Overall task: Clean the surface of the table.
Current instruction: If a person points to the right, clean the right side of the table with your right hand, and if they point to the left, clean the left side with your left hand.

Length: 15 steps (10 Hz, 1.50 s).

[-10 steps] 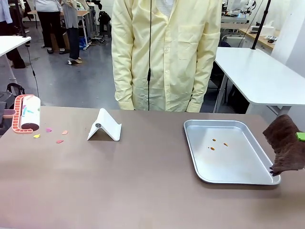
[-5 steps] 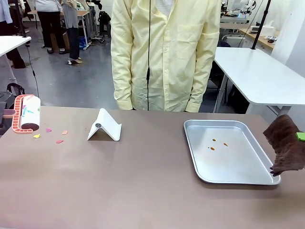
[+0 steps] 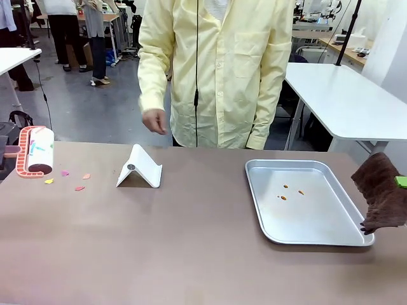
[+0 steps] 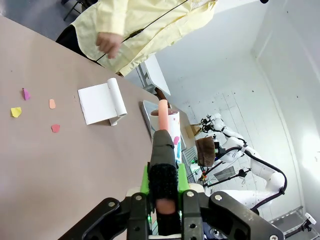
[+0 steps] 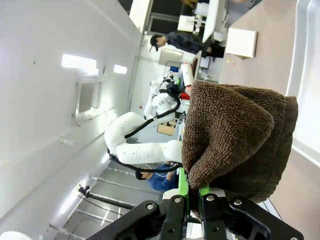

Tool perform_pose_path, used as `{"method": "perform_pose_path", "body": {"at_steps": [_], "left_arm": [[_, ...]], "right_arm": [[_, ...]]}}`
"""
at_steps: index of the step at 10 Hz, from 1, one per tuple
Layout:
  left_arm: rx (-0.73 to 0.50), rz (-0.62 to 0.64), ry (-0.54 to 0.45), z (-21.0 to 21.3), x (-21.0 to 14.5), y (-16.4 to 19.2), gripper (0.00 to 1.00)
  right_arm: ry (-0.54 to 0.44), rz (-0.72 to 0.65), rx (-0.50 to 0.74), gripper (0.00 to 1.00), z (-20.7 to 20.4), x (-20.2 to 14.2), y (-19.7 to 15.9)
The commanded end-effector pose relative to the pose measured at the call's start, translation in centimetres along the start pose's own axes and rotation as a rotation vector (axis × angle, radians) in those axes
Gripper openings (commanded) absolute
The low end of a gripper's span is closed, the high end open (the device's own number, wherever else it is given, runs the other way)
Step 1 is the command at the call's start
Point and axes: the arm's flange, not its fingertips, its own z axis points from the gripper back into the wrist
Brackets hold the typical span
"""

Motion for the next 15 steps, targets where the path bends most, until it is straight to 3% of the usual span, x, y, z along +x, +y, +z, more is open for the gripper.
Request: {"method": "perform_pose_path", "body": {"at_steps": [1,11,12,13,15], "left_arm": [[0.004,0.013,0.004,0.1,-0.1,-0.6,0.00],[0.004,0.013,0.004,0.1,-0.1,-0.6,0.00],[0.000,0.000,0.000,0.0,0.0,0.0,0.22],[-0.004,0.006,0.040,0.3,0.2,-0.1,0.22],[0.104,0.043,0.054,1.4,1.4,0.5,0.22]], "right_arm": [[-0.010,-0.017,0.007,0.00,-0.1,0.1,0.8],[-0.010,-0.017,0.007,0.00,-0.1,0.1,0.8],[-0.010,-0.017,0.007,0.00,-0.1,0.1,0.8],[-0.010,-0.017,0.007,0.00,-0.1,0.1,0.8],[-0.010,-0.017,0.007,0.00,-0.1,0.1,0.8]]}}
